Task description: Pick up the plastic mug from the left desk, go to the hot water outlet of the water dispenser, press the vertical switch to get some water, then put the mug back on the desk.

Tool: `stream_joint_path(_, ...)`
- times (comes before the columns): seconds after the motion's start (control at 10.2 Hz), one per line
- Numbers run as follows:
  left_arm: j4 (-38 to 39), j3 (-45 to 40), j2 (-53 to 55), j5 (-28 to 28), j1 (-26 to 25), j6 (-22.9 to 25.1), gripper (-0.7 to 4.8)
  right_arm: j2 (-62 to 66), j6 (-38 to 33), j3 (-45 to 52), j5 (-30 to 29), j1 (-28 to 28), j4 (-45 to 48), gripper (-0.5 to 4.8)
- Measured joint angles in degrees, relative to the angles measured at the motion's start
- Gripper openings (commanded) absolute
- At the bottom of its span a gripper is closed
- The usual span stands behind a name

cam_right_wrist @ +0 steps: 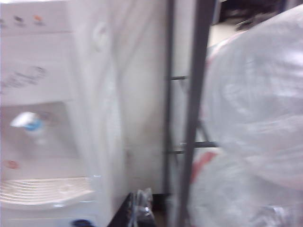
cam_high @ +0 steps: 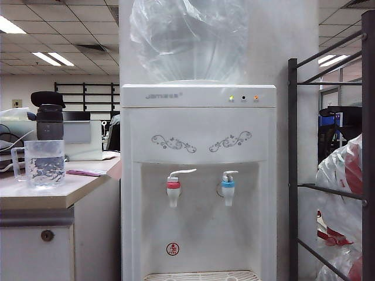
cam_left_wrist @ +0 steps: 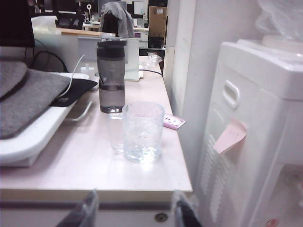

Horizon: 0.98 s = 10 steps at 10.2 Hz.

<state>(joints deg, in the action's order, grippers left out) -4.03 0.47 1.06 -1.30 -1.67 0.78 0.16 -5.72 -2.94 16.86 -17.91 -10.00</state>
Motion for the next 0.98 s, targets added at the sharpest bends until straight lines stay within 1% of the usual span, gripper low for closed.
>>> stream_joint_path(0.1, -0.13, 0.0, -0.02, 0.0, 0.0, -1.73, 2.13, 0.0, 1.05, 0.0, 0.15, 0.0, 0.0, -0.06)
stream_joint_path(0.2, -0.13, 0.0, 0.0, 0.0, 0.0, -2.38, 0.94, 0.0, 1.25, 0.0, -0.13, 0.0, 0.0, -0.06)
stream_joint_path(0.29, 0.22, 0.0, 0.0, 0.28, 0.0, -2.56, -0.07, 0.0, 1.2, 0.0, -1.49, -0.02, 0.0, -0.06)
stream_joint_path(0.39, 3.08, 0.0, 0.0, 0.26, 0.0, -2.97, -0.07, 0.0, 1.09, 0.0, -4.81, -0.02, 0.0, -0.06)
stream_joint_path(0.49, 2.97, 0.02, 0.0, -1.53, 0.0, -4.76, -0.07, 0.0, 1.09, -0.26, -6.19, -0.02, -0.02, -0.06)
stream_joint_path(0.59, 2.58, 0.15, 0.0, -2.21, 0.0, -6.86, 4.64, 0.07, 0.83, -1.18, -7.15, -0.02, -0.31, 4.53)
stream_joint_path(0.69, 2.08, 11.87, 0.31, -2.38, 0.0, -13.09, 4.79, 0.92, 1.07, -14.12, -14.67, -0.02, 0.39, 4.79)
stream_joint_path(0.79, 1.7, 17.53, 3.85, -2.86, 0.0, -12.98, 4.79, 5.77, 1.55, -20.35, -18.01, -0.07, 0.59, 4.79)
stream_joint_path(0.88, -5.7, 19.12, 10.99, -3.06, 0.0, -12.85, 4.79, 14.47, 5.35, -28.33, -21.75, -0.33, 3.02, 4.79)
stream_joint_path(0.98, -15.26, 19.28, 34.47, -1.33, 0.0, -6.51, 4.79, 29.27, 5.27, -37.57, -31.39, -0.33, 4.46, 4.79)
